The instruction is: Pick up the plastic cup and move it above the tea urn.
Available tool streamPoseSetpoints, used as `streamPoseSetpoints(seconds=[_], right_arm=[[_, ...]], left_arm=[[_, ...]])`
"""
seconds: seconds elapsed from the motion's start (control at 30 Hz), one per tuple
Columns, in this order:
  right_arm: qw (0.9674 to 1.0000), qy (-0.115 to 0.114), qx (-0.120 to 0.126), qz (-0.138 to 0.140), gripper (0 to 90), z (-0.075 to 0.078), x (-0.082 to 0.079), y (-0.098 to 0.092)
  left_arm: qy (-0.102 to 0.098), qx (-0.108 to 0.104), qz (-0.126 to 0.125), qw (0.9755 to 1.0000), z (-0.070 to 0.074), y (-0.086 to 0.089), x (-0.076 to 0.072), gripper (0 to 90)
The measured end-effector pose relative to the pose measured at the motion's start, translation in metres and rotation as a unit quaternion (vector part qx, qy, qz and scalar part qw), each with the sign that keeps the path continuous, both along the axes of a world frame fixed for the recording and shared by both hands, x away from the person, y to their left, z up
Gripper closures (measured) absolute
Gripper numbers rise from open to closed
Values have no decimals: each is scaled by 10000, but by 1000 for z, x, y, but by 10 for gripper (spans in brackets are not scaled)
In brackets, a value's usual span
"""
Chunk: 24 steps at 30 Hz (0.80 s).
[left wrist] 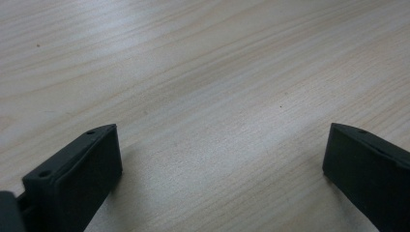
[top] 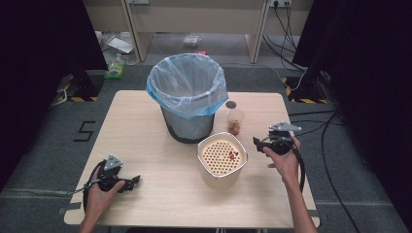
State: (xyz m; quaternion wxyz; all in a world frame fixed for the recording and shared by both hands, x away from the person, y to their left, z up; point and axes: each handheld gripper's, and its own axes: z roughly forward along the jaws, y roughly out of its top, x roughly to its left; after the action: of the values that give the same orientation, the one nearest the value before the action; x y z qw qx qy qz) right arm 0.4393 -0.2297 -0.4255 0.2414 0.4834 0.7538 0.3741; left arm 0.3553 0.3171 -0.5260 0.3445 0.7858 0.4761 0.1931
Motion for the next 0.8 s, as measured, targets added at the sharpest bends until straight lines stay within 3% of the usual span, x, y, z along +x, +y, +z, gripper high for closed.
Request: streamPoseSetpoints(seconds=[0.3,0.57,0.8], right_arm=[[9999,104,-8,25,372,18,36,20],[9997,215,90,-110,427,23,70,34],[9994,321,-39,-149,465,22,90,45]], left_arm=[[-1,0,1,10000,0,0,0,0],[1,0,0,10000,0,0,0,0],[0,1,-1,10000,0,0,0,0]])
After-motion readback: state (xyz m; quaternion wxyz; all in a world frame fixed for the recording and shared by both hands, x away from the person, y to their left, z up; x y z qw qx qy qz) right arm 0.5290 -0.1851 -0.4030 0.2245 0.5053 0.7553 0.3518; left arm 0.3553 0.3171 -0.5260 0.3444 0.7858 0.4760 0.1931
